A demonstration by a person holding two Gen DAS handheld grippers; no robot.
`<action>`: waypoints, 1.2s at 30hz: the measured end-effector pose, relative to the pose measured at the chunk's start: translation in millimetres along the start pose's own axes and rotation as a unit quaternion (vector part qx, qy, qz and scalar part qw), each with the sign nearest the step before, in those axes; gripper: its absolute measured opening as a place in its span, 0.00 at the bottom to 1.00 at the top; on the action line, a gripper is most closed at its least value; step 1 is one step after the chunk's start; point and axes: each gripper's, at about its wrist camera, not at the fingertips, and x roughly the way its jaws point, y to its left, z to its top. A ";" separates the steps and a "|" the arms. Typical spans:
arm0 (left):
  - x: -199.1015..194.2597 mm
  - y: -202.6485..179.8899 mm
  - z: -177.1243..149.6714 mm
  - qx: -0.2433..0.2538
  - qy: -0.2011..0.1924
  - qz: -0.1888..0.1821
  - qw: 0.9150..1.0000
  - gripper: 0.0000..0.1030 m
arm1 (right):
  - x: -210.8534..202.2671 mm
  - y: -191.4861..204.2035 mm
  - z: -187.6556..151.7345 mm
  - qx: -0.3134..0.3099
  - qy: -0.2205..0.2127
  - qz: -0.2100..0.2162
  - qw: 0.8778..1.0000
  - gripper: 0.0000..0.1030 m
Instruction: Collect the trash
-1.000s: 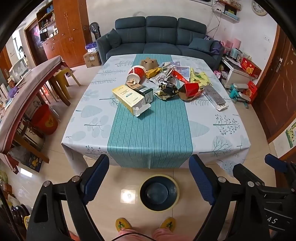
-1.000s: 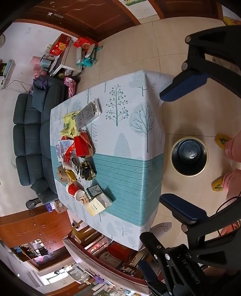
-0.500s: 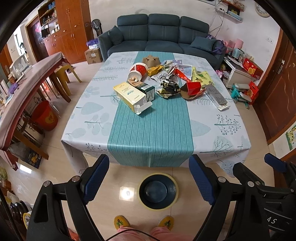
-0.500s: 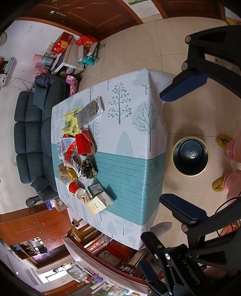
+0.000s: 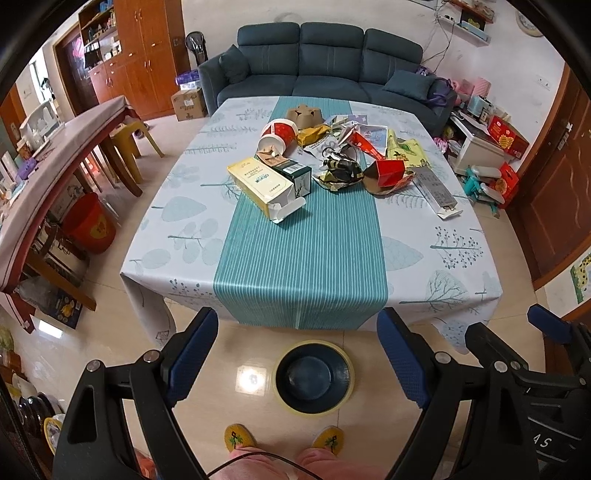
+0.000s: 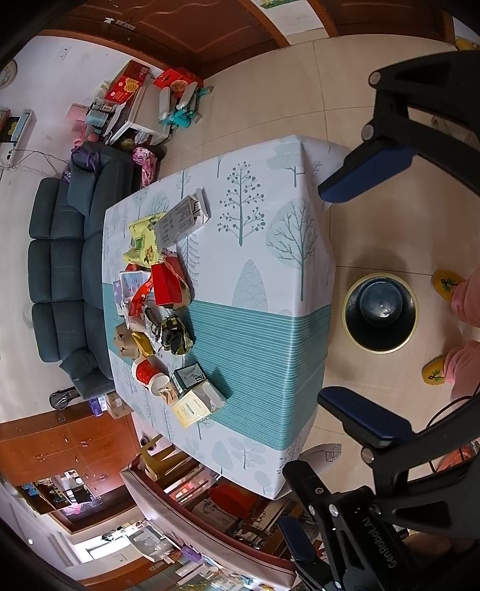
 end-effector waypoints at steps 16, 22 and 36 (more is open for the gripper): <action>-4.9 -2.1 4.8 -0.009 -0.013 0.000 1.000 0.84 | -0.4 0.5 5.2 -0.002 -0.003 0.002 1.000 0.97; -5.5 -2.1 7.2 -0.013 -0.014 0.000 1.000 0.84 | 2.4 2.2 12.7 -0.007 -0.007 0.006 1.000 0.97; -12.8 -7.3 17.8 -0.021 -0.010 0.032 0.999 0.84 | -1.2 -3.6 20.2 -0.034 -0.030 0.026 0.999 0.97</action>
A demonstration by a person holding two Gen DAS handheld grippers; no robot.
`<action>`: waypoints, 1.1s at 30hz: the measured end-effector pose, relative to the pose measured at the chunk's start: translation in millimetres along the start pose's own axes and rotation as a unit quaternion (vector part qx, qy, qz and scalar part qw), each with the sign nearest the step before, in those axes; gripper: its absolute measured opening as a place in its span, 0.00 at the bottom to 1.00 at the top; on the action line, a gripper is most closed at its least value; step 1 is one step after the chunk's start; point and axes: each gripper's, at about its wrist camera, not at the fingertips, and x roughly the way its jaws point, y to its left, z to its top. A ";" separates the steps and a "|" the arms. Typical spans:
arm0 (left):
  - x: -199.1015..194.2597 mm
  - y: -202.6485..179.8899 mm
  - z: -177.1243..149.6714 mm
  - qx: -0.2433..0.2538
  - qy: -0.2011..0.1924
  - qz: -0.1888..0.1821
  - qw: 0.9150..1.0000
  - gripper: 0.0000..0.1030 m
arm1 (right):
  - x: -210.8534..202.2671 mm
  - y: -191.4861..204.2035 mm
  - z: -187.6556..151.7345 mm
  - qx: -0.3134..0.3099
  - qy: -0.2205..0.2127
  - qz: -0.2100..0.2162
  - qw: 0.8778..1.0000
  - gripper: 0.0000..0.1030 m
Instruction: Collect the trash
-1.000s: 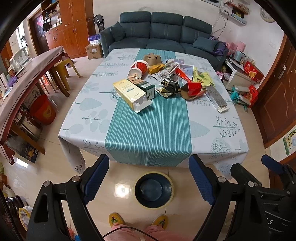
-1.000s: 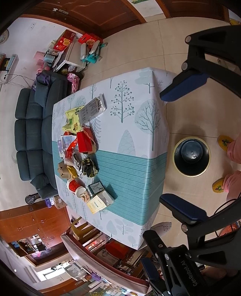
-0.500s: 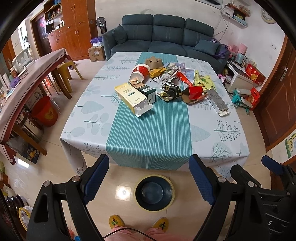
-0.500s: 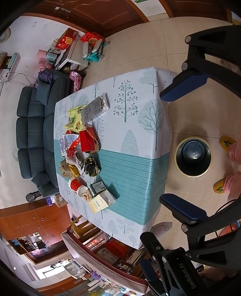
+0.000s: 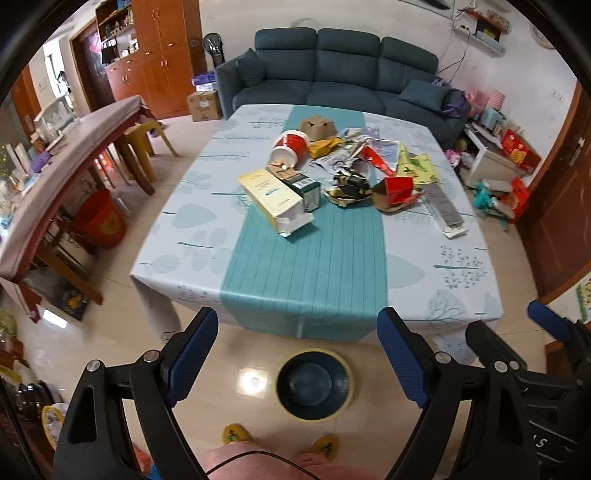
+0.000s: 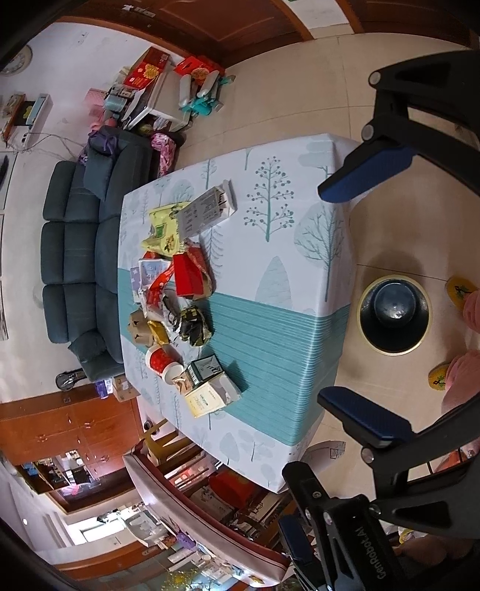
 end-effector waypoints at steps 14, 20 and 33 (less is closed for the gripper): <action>18.6 36.1 66.1 -0.001 -0.005 0.029 1.000 0.81 | 23.2 33.9 61.0 -0.050 -0.004 0.049 0.998 0.87; 54.4 58.1 102.6 -0.011 0.003 0.024 1.000 0.75 | 61.1 55.7 106.6 -0.055 0.019 0.074 0.996 0.75; 159.2 116.5 148.8 -0.065 0.097 -0.022 0.993 0.74 | 192.8 104.4 176.7 -0.089 0.132 0.106 0.982 0.61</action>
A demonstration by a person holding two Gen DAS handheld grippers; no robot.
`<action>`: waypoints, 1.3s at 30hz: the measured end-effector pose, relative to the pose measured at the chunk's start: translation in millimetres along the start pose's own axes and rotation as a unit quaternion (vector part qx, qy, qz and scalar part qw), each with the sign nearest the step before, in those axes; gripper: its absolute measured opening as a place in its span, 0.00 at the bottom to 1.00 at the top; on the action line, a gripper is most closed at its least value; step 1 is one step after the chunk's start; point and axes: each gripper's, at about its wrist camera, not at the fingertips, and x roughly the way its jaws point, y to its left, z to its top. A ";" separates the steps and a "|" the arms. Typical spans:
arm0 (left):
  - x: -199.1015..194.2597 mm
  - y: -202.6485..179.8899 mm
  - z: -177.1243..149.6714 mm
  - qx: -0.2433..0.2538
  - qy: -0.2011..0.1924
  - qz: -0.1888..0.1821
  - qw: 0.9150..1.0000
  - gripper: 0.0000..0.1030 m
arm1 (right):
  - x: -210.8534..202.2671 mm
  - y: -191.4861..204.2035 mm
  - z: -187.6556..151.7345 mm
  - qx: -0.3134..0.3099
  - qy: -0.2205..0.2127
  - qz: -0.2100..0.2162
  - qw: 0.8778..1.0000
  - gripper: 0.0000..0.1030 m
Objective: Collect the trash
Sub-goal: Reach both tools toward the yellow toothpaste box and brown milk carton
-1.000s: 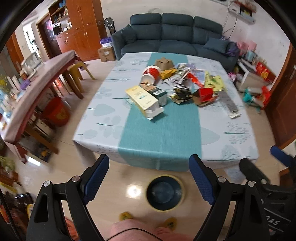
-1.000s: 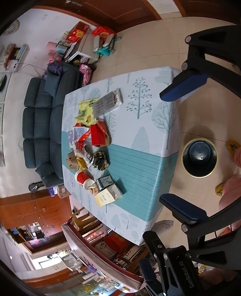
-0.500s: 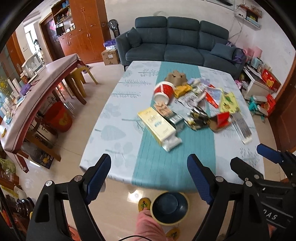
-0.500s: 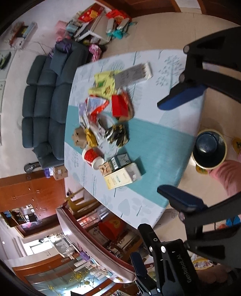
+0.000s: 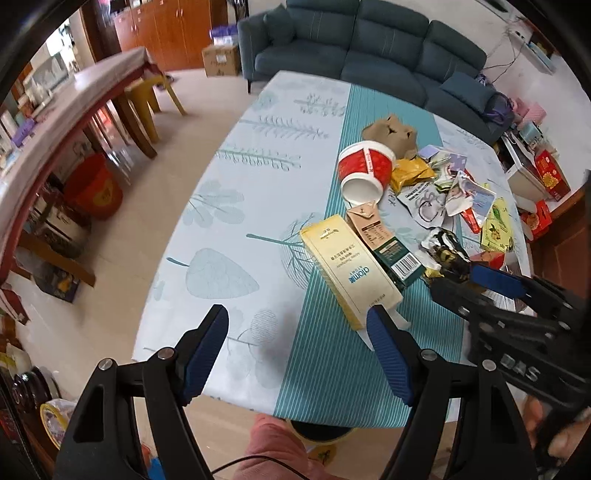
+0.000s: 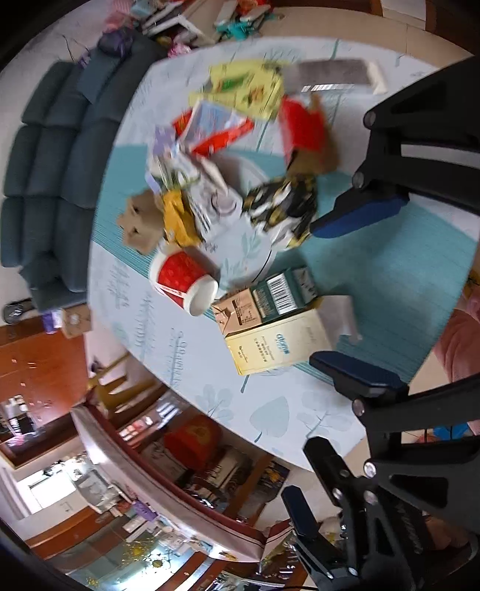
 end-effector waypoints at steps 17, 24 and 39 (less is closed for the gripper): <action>55.0 12.4 35.3 -0.031 0.064 -0.038 0.997 0.74 | 84.9 -9.9 34.1 -0.001 0.098 0.021 0.995 0.51; 65.2 10.2 46.0 -0.051 0.079 -0.056 0.994 0.74 | 87.3 -21.9 38.3 0.019 0.101 0.033 0.994 0.48; 84.8 -5.2 51.7 -0.081 0.116 -0.057 0.988 0.74 | 89.4 -16.7 25.8 -0.008 0.102 -0.005 0.995 0.37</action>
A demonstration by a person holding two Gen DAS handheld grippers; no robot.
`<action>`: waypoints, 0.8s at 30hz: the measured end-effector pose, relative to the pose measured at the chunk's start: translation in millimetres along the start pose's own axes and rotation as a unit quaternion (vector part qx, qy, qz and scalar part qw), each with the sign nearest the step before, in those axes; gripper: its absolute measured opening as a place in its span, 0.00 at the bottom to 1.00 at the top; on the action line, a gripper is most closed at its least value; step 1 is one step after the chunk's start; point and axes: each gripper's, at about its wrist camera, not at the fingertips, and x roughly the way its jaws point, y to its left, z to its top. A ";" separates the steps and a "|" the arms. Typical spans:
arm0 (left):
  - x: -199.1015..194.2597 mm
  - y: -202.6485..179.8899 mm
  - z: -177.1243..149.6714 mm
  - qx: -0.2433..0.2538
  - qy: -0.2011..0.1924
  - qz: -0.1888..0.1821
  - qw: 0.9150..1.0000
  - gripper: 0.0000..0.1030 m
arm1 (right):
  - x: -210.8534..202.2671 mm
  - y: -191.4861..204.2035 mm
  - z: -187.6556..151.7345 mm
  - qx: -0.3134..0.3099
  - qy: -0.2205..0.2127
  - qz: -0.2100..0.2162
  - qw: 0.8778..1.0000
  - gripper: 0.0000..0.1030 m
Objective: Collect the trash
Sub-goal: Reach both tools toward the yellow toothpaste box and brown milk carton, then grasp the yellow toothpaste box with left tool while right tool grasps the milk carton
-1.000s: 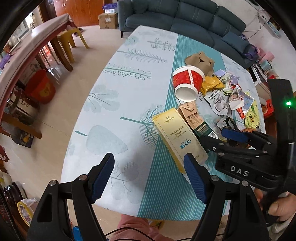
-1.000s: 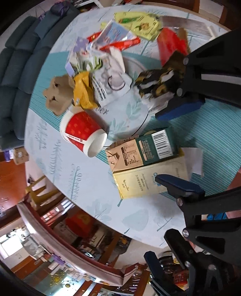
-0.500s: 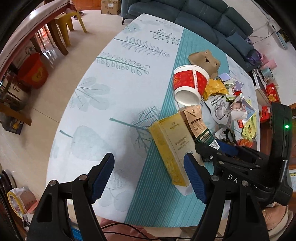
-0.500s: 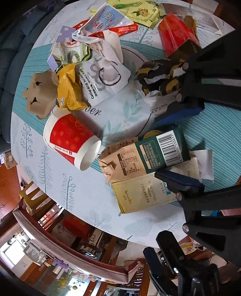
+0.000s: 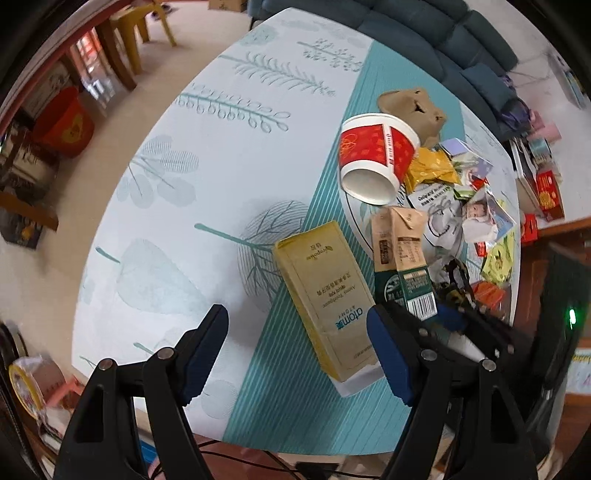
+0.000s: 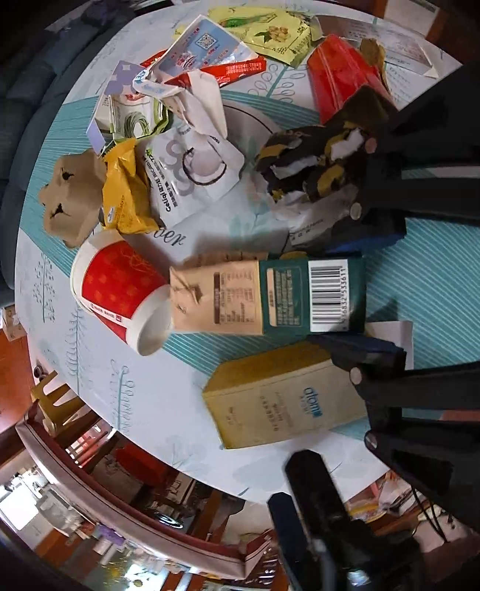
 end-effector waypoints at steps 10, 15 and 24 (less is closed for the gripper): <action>14.5 -10.5 5.2 -0.029 0.019 0.011 0.999 0.74 | -29.2 -15.8 -14.1 0.059 -0.068 -0.003 0.996 0.36; 23.3 -21.3 4.9 -0.035 0.026 0.020 0.999 0.74 | -35.2 -18.8 -22.1 0.064 -0.080 -0.012 0.995 0.36; 45.7 -42.0 8.7 -0.030 0.038 0.037 0.998 0.74 | -35.5 -25.6 -34.3 0.084 -0.084 -0.009 0.993 0.36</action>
